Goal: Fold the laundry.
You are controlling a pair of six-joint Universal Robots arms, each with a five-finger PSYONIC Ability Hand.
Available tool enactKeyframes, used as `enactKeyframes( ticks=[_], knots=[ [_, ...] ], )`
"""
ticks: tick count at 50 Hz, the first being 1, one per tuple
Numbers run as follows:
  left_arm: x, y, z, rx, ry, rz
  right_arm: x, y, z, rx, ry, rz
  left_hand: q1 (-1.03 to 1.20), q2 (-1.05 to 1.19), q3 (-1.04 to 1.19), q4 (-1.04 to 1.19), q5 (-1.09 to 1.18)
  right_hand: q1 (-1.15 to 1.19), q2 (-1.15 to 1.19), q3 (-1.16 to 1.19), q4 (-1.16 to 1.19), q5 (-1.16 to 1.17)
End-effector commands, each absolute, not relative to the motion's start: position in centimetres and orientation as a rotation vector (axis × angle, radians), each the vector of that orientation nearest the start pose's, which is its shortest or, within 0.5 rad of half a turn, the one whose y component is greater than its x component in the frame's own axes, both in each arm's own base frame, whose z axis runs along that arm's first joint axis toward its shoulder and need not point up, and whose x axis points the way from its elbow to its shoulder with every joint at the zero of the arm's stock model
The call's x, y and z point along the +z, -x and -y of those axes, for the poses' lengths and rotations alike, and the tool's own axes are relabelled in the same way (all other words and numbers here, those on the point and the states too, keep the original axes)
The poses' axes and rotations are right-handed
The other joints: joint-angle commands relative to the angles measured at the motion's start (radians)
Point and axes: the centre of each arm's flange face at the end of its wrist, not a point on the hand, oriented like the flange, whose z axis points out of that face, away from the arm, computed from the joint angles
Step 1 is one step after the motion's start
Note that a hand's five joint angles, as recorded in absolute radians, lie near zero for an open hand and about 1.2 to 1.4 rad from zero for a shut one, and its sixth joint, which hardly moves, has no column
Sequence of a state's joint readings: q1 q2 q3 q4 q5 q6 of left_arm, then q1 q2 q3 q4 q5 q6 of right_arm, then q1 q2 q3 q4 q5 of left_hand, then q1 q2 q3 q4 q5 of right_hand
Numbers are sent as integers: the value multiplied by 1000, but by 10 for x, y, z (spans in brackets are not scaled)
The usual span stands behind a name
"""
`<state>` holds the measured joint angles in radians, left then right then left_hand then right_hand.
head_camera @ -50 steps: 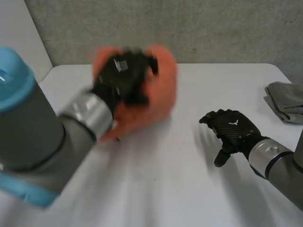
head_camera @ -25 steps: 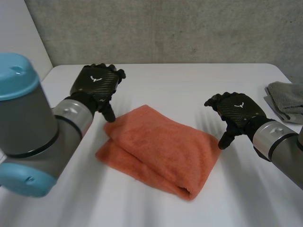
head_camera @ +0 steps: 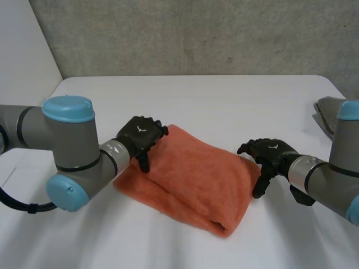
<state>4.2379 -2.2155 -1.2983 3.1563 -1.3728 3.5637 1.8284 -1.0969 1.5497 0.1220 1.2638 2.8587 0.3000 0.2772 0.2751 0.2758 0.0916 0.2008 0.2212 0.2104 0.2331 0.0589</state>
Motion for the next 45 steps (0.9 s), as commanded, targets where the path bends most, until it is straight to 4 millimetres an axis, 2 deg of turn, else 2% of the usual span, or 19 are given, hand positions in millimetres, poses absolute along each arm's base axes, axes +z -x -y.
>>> enactKeyframes(
  ticks=[1, 5, 7, 11, 18, 22, 25, 30, 39, 41, 44, 45],
  knots=[
    [153, 308, 289, -1818, -1373, -2296, 153, -238, 274, -1379, 885, -2376, 57, 80, 82, 81, 91, -26, -47, -36, -59, -59],
    [150, 302, 292, -1790, -1346, -2301, 161, -238, 264, -1416, 894, -2349, 119, 142, 144, 143, 153, -26, -47, -36, -59, -59],
    [150, 300, 291, -1786, -1344, -2305, 172, -239, 253, -1466, 907, -2310, 125, 148, 150, 149, 159, -26, -47, -36, -59, -59],
    [148, 296, 295, -1780, -1326, -2309, 179, -241, 236, -1490, 929, -2270, 128, 151, 153, 152, 162, -26, -47, -36, -59, -59],
    [142, 294, 298, -1758, -1327, -2315, 177, -256, 191, -1430, 1031, -2196, 195, 218, 220, 219, 229, -26, -47, -36, -59, -59],
    [138, 295, 301, -1768, -1331, -2299, 170, -262, 176, -1397, 1074, -2167, 318, 341, 343, 342, 352, -26, -47, -36, -59, -59],
    [138, 297, 303, -1790, -1325, -2285, 165, -265, 171, -1388, 1088, -2158, 474, 497, 499, 498, 508, -26, -47, -36, -59, -59],
    [134, 297, 305, -1794, -1324, -2272, 153, -267, 164, -1370, 1107, -2149, 506, 529, 531, 531, 540, 4, -16, -5, -28, -28],
    [129, 299, 308, -1782, -1372, -2206, 144, -268, 158, -1401, 1100, -2135, 700, 723, 725, 724, 734, 101, 81, 92, 69, 69],
    [127, 299, 309, -1777, -1374, -2205, 141, -268, 158, -1398, 1060, -2154, 773, 796, 798, 798, 807, 107, 87, 98, 75, 75],
    [126, 299, 310, -1775, -1371, -2205, 137, -267, 160, -1399, 1021, -2173, 1095, 1118, 1120, 1120, 1129, 116, 96, 106, 84, 83],
    [127, 299, 310, -1778, -1368, -2202, 134, -267, 161, -1394, 1008, -2184, 1096, 1119, 1121, 1120, 1130, 134, 113, 124, 101, 101]
  ],
)
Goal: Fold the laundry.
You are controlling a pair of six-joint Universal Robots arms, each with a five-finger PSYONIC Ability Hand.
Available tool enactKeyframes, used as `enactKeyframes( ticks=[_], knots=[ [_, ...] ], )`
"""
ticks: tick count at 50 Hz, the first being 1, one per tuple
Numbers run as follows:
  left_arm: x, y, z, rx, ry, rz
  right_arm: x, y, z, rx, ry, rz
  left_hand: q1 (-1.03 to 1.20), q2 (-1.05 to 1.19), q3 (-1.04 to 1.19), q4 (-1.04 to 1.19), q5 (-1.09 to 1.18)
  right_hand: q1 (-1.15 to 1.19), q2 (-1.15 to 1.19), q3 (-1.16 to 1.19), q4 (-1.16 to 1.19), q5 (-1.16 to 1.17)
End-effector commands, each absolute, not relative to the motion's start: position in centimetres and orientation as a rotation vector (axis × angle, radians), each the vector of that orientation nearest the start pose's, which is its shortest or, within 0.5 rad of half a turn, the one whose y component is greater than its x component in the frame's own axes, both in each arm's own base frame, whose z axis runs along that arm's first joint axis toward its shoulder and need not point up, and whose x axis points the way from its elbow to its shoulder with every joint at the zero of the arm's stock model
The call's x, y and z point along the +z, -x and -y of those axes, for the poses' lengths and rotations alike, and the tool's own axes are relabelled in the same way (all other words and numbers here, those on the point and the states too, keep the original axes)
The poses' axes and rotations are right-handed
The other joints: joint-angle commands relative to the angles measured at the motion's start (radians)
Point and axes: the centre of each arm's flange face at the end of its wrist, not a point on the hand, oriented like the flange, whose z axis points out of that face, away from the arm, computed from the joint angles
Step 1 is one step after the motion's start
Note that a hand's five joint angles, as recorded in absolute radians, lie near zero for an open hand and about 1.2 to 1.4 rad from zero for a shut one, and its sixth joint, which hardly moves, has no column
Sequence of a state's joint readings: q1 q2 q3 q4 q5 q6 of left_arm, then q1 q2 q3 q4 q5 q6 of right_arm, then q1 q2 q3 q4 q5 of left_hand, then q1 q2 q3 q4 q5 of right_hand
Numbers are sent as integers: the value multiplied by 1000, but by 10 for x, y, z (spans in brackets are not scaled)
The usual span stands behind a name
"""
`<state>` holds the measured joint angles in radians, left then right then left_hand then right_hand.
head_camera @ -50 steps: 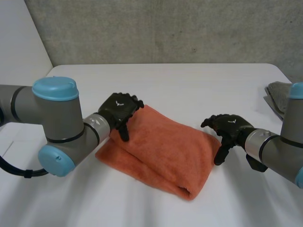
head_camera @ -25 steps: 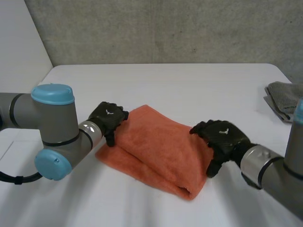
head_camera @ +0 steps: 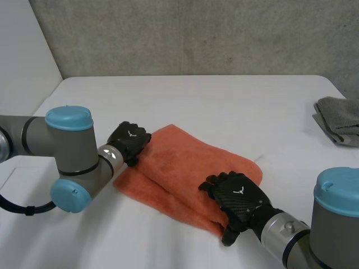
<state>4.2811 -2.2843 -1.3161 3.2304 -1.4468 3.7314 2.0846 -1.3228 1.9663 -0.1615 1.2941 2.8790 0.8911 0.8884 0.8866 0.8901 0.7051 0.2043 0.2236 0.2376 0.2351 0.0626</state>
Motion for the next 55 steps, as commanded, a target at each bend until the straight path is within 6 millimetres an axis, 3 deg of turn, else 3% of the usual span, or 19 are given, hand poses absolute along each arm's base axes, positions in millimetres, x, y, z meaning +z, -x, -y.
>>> enactKeyframes(
  ticks=[1, 6, 16, 21, 23, 27, 35, 41, 55],
  knots=[
    [128, 299, 310, -1778, -1364, -2200, 134, -267, 161, -1392, 1005, -2185, 505, 508, 510, 506, 517, 142, 123, 109, 111, 109],
    [130, 299, 303, -1751, -1339, -2196, 132, -269, 162, -1396, 1005, -2177, 505, 508, 510, 506, 517, 268, 249, 235, 237, 235],
    [179, 293, 268, -1827, -1293, -2141, 127, -268, 170, -1461, 983, -2193, 505, 508, 510, 506, 517, 623, 604, 590, 592, 590],
    [192, 288, 248, -1836, -1309, -2135, 127, -266, 174, -1483, 966, -2204, 505, 508, 510, 506, 517, 779, 759, 745, 748, 746],
    [195, 285, 241, -1833, -1312, -2138, 126, -265, 174, -1488, 972, -2203, 505, 508, 510, 506, 517, 948, 929, 915, 917, 915],
    [197, 280, 234, -1827, -1314, -2142, 127, -265, 174, -1497, 979, -2202, 505, 508, 510, 506, 517, 1192, 1172, 1158, 1161, 1159],
    [198, 280, 220, -1835, -1316, -2176, 140, -261, 175, -1586, 996, -2160, 505, 508, 510, 506, 517, 1192, 1173, 1159, 1161, 1159],
    [192, 281, 209, -1828, -1308, -2247, 152, -238, 197, -1731, 1050, -2189, 505, 508, 510, 506, 517, 1192, 1173, 1159, 1161, 1159],
    [177, 297, 160, -1780, -1381, -2454, 156, -222, 224, -1856, 1238, -2142, 505, 508, 510, 506, 517, 1192, 1173, 1159, 1161, 1159]
  ],
)
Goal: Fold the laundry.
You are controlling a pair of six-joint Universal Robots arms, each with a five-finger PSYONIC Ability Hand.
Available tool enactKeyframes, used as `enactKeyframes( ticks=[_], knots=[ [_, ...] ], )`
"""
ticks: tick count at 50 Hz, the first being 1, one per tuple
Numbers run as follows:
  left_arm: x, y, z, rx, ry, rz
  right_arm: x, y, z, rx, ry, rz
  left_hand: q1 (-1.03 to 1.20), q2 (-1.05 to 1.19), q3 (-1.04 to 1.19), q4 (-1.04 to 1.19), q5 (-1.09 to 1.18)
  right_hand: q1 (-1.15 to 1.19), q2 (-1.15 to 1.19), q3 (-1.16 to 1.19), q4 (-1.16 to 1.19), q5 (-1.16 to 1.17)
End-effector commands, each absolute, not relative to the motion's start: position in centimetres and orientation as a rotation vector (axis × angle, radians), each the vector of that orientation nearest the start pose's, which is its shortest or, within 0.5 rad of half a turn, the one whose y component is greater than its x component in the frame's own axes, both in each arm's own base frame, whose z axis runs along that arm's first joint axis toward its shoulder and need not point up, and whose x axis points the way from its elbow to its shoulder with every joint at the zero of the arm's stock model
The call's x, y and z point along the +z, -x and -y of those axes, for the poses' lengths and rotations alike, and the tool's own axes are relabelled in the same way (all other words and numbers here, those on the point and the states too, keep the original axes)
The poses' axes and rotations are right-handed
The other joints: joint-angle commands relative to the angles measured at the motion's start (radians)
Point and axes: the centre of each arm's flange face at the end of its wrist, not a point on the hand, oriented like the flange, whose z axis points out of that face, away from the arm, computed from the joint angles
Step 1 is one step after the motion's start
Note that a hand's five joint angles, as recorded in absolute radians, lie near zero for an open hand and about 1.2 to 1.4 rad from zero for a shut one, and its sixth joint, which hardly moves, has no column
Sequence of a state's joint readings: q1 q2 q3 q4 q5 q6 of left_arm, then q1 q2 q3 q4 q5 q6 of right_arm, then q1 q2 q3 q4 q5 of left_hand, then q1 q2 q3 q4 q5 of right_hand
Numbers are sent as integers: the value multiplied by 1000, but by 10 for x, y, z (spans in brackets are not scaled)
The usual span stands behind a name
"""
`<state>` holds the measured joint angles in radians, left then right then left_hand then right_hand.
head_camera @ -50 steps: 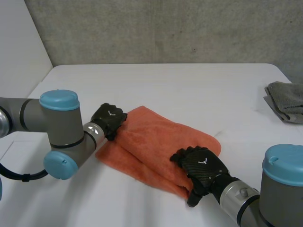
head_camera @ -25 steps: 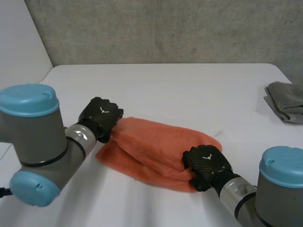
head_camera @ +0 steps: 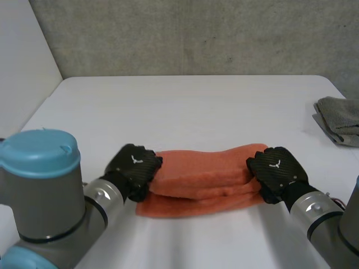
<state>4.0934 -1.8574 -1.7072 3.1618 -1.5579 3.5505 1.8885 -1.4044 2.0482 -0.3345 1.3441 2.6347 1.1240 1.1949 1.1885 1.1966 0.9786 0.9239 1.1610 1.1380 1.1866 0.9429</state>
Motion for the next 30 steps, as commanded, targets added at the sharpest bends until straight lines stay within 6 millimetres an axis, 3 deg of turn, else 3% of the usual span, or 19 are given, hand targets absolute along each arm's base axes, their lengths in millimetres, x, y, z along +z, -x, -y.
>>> enactKeyframes(
  ticks=[1, 6, 7, 14, 30],
  knots=[
    [177, 298, 158, -1782, -1379, -2465, 155, -220, 225, -1847, 1239, -2146, 246, 176, 182, 174, 217, 472, 235, 258, 210, 279],
    [176, 302, 150, -1785, -1378, -2507, 150, -210, 230, -1801, 1187, -2208, -310, -381, -375, -383, -340, -406, -643, -620, -669, -599],
    [177, 302, 149, -1786, -1377, -2503, 149, -208, 230, -1789, 1174, -2226, -410, -481, -475, -483, -440, -407, -644, -621, -670, -601],
    [184, 295, 155, -1801, -1253, -2464, 149, -187, 238, -1658, 899, -2363, -499, -570, -564, -572, -529, -390, -627, -604, -652, -583],
    [183, 295, 151, -1803, -1259, -2459, 147, -193, 243, -1546, 697, -2320, -508, -579, -573, -581, -537, -287, -524, -501, -550, -481]
  ],
)
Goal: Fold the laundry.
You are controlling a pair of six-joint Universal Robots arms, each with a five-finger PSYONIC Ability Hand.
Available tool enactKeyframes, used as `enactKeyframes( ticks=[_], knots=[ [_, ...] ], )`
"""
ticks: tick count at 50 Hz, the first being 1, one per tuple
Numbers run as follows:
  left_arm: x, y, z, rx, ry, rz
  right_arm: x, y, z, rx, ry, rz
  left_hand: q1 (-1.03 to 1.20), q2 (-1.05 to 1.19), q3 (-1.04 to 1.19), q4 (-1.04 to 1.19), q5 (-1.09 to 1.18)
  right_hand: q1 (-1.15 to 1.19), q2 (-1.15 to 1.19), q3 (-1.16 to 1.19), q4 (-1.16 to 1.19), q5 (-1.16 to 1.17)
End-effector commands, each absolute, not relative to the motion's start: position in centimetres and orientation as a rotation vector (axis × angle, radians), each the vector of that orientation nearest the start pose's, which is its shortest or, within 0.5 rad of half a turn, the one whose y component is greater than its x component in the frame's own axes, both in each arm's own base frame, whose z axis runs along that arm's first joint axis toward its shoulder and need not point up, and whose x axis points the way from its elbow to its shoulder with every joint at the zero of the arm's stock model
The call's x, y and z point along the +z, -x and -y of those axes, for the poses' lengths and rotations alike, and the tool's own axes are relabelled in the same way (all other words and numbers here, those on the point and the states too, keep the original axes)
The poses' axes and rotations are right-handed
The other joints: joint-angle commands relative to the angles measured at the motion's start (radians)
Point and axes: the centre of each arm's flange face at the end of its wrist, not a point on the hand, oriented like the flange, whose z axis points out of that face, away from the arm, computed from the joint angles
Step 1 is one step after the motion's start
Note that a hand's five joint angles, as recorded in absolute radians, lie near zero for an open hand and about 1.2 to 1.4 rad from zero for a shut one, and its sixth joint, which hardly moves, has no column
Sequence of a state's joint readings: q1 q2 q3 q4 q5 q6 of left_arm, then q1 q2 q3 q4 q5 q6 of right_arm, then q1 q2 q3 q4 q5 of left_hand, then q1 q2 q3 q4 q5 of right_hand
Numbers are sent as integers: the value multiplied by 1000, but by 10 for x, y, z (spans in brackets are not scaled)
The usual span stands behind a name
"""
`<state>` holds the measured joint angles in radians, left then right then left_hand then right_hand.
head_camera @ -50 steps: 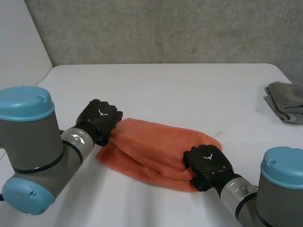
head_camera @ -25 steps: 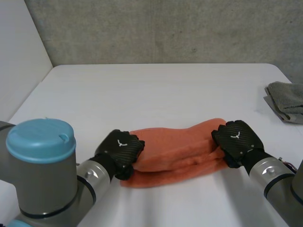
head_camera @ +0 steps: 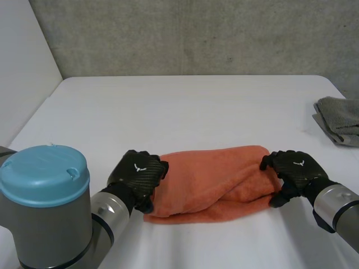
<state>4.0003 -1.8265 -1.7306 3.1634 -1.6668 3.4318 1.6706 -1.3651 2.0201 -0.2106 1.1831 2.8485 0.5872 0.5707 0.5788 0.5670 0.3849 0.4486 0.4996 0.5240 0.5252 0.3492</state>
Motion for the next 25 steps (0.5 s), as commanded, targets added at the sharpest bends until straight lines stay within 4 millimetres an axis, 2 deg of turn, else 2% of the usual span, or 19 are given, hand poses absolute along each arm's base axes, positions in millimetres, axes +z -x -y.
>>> enactKeyframes(
  ticks=[1, 8, 10, 14, 18, 19, 23, 25],
  knots=[
    [183, 295, 151, -1805, -1258, -2457, 148, -193, 244, -1544, 683, -2314, 28, 45, 37, 49, 56, 197, 146, 122, 120, 122],
    [184, 296, 154, -1832, -1246, -2447, 149, -194, 248, -1552, 675, -2302, 28, 45, 37, 49, 56, 329, 278, 254, 253, 254],
    [184, 296, 154, -1834, -1246, -2446, 145, -194, 249, -1546, 673, -2313, 28, 45, 37, 49, 56, 332, 281, 257, 256, 257],
    [183, 296, 152, -1831, -1247, -2452, 136, -195, 253, -1535, 695, -2326, 28, 45, 37, 49, 56, 479, 428, 403, 402, 404],
    [179, 297, 152, -1820, -1252, -2456, 137, -194, 255, -1561, 720, -2320, 28, 45, 37, 49, 56, 804, 753, 729, 727, 729],
    [179, 297, 153, -1820, -1252, -2456, 137, -194, 255, -1560, 716, -2319, 28, 45, 37, 49, 56, 946, 895, 871, 870, 871],
    [170, 298, 154, -1780, -1263, -2473, 144, -193, 254, -1583, 711, -2297, 28, 45, 37, 49, 56, 948, 897, 872, 871, 873],
    [167, 298, 154, -1771, -1268, -2476, 155, -190, 254, -1623, 704, -2278, 28, 45, 37, 49, 56, 948, 897, 872, 871, 873]
  ],
)
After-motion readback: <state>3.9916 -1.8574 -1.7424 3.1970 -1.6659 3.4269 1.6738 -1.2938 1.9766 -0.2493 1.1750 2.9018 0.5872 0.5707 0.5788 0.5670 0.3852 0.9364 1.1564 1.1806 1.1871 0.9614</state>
